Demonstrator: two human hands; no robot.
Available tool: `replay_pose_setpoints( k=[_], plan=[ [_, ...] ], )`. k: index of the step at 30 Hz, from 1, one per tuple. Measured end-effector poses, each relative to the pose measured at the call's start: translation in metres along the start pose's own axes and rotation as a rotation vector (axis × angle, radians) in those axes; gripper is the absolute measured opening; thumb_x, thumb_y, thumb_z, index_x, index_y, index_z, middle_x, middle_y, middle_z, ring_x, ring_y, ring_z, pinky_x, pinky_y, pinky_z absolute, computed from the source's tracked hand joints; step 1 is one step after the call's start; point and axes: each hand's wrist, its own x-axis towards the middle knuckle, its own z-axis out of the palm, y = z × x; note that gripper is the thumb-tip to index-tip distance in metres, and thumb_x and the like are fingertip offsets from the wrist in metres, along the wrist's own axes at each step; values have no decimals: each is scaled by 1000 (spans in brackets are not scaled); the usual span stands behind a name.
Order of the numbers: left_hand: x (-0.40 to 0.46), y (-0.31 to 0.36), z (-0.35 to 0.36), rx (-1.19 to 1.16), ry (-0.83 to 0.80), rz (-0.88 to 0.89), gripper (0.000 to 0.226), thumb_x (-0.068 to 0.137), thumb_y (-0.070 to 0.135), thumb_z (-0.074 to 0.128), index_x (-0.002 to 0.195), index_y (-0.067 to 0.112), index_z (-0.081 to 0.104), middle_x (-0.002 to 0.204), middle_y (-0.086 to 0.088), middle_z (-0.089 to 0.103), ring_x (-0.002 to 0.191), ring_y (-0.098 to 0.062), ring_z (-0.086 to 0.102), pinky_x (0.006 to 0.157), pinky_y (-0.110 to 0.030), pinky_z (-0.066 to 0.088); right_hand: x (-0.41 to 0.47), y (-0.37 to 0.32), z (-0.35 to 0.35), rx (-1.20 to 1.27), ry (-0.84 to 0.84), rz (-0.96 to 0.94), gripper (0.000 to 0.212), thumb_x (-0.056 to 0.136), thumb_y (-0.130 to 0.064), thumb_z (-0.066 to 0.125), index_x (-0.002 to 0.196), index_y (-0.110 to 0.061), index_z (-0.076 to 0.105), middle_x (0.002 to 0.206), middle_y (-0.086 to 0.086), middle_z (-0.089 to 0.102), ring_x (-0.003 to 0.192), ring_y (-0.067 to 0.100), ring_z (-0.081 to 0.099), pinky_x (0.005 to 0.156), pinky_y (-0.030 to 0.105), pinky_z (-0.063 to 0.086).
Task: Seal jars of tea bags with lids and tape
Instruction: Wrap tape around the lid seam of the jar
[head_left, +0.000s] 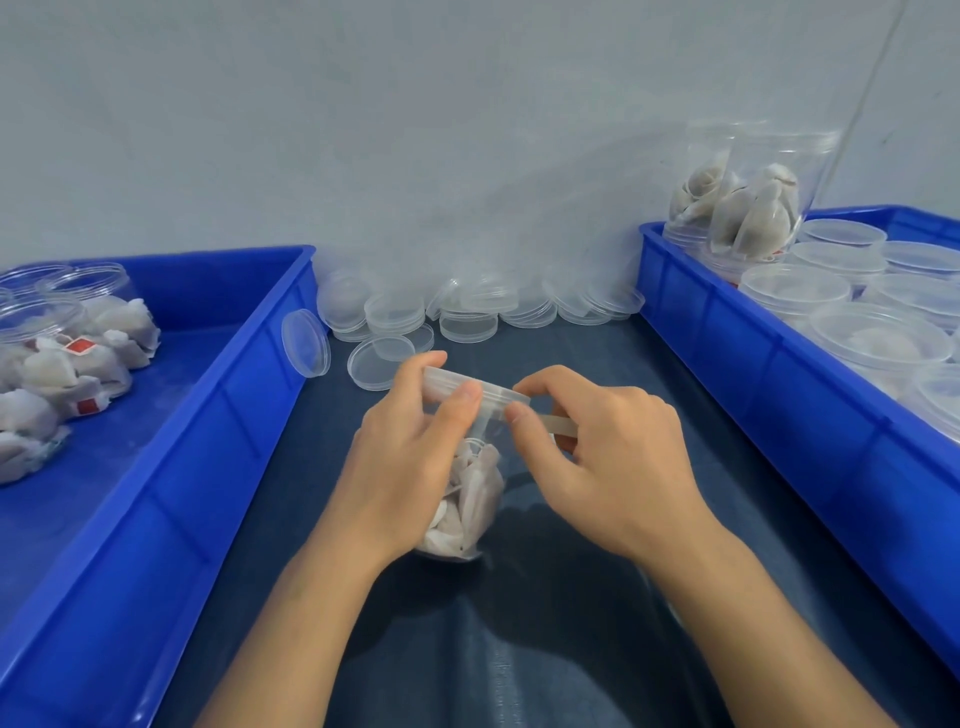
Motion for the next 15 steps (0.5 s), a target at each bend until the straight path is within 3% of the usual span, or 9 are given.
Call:
replay_pose_setpoints(
  k=[4,8,10,12,15],
  plan=[
    [1,-1,0,0,-7,5,62,89,66,42,147,44,48,116,17,69,106,2,65,99,-36,51,1,0,-1,1,-20,0,41,94,-56,36,104,-31,67,53,-10,53,55,20,56,57,35,44],
    [-2,0,3,-5,40,35,74,76,81,49,140,43,52,100,21,71,96,6,65,79,-14,46,1,1,-3,17,-63,10,38,96,-49,34,107,-30,65,52,-12,49,56,19,54,60,39,46],
    [-2,1,4,7,93,62,78,72,82,55,138,40,55,96,20,71,93,5,67,75,-9,46,2,3,-3,51,-106,16,32,98,-42,37,112,-31,63,54,-13,49,59,19,52,64,42,47],
    [-1,0,5,6,128,74,80,72,81,57,139,36,57,100,17,72,94,4,67,78,-12,47,2,5,-3,74,-165,12,26,101,-38,39,117,-33,58,59,-15,52,61,19,52,66,42,47],
    [0,-1,4,32,167,95,77,77,81,51,140,36,57,100,21,72,97,5,66,86,-26,49,2,8,-4,123,-199,27,15,102,-38,47,116,-32,48,60,-11,53,58,20,51,62,39,42]
  ],
)
